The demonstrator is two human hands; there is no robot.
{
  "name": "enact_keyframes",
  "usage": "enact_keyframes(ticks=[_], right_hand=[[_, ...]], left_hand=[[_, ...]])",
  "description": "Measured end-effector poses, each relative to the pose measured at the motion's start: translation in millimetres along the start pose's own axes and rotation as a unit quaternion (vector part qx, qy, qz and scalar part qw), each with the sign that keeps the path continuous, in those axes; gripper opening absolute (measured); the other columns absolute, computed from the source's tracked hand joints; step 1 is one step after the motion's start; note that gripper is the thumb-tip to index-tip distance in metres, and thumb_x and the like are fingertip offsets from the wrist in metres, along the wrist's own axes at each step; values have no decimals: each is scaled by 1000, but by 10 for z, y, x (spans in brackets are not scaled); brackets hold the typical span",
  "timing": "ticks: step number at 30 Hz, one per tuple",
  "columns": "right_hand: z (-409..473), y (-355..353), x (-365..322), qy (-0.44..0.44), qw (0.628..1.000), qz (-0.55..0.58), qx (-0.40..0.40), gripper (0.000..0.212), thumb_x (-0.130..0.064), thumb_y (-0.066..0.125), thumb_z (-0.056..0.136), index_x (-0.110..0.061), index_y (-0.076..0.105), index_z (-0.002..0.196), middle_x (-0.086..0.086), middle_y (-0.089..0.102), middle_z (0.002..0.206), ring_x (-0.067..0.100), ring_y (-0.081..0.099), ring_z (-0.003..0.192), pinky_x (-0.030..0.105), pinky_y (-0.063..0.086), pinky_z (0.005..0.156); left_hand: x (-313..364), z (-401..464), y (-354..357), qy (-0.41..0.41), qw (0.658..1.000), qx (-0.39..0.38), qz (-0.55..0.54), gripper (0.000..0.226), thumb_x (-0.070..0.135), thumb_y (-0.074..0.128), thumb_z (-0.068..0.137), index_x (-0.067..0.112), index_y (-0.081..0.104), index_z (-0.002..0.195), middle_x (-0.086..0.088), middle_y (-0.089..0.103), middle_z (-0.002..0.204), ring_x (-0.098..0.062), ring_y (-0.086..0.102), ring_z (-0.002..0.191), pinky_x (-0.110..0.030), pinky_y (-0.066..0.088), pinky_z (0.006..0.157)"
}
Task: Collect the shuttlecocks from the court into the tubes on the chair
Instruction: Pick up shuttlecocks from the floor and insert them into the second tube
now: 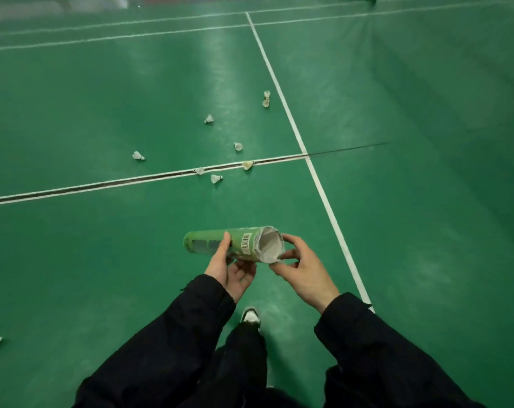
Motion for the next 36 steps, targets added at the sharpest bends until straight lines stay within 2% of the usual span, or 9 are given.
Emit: enact_keyframes(ticks=[4, 9, 13, 19, 22, 27, 30, 34, 36], right_hand=[[1557, -400, -218, -6, 1000, -4, -3, 46, -24, 73, 90, -44, 50, 124, -10, 68, 108, 14, 62, 74, 39, 56, 81], [3299, -1067, -715, 20, 1000, -3, -2, 40, -28, 74, 89, -34, 56, 125, -8, 68, 109, 27, 69, 85, 45, 57, 85], [4511, -1771, -1109, 27, 999, 13, 32, 44, -25, 75, 88, -43, 53, 122, -6, 68, 107, 22, 67, 77, 47, 57, 81], [6692, -2779, -1209, 54, 996, 33, 70, 42, -22, 73, 90, -37, 56, 125, -5, 71, 107, 28, 71, 94, 45, 58, 90], [7880, -3199, -1331, 61, 997, 24, 32, 40, -26, 73, 91, -29, 59, 128, -7, 72, 107, 24, 70, 95, 42, 57, 91], [9622, -3694, -1872, 76, 996, -13, -40, 37, -33, 70, 89, -28, 60, 125, -2, 71, 107, 17, 70, 90, 44, 58, 89], [10604, -3896, -2238, 92, 990, -39, -98, 32, -28, 67, 95, -25, 60, 126, 1, 71, 108, 13, 71, 85, 38, 57, 84], [12199, -4053, -2462, 80, 985, -72, -134, 27, -26, 66, 96, -25, 61, 122, -2, 71, 103, 13, 71, 85, 29, 55, 80], [13020, -4122, -2479, 85, 985, -78, -131, 25, -25, 65, 96, -26, 62, 121, -2, 70, 102, 14, 71, 85, 29, 54, 76]], left_hand=[[701, 1051, 893, -13, 999, 8, -31, 59, 55, 70, 90, 7, 59, 122, -13, 64, 97, -23, 64, 87, -33, 57, 74], [1669, 2162, 2415, -41, 999, -7, -18, 55, 57, 67, 92, 6, 60, 112, -14, 66, 90, -21, 58, 78, -29, 63, 61], [2349, 2893, 3583, -45, 999, -9, -1, 58, 55, 71, 90, 8, 60, 121, -15, 67, 96, -24, 62, 88, -34, 57, 73], [3260, 4557, 5178, -40, 999, 5, 13, 62, 54, 72, 90, 10, 55, 130, -15, 63, 100, -24, 64, 90, -34, 54, 72], [3714, 5377, 5900, -42, 998, 35, -6, 66, 55, 70, 91, 8, 53, 135, -15, 62, 104, -24, 63, 92, -35, 54, 81], [4628, 6256, 6902, -36, 994, 70, -81, 76, 57, 69, 92, 3, 48, 140, -17, 60, 107, -26, 61, 94, -34, 47, 94], [5246, 6788, 7372, -30, 989, 73, -129, 79, 58, 70, 90, 3, 49, 142, -15, 63, 109, -25, 62, 96, -35, 50, 87], [6023, 7810, 7950, -6, 985, 98, -142, 60, 59, 67, 92, 7, 57, 121, -12, 62, 95, -23, 61, 85, -34, 52, 80], [6371, 8429, 8237, -2, 983, 115, -145, 55, 57, 67, 94, 10, 59, 122, -12, 64, 100, -24, 62, 88, -33, 51, 77]])
Point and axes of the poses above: each hand's wrist, its own z-axis towards the middle knuckle, its own y-axis out of the palm, x = y × z, the point moved 1 cm from there along z, towards the middle knuckle
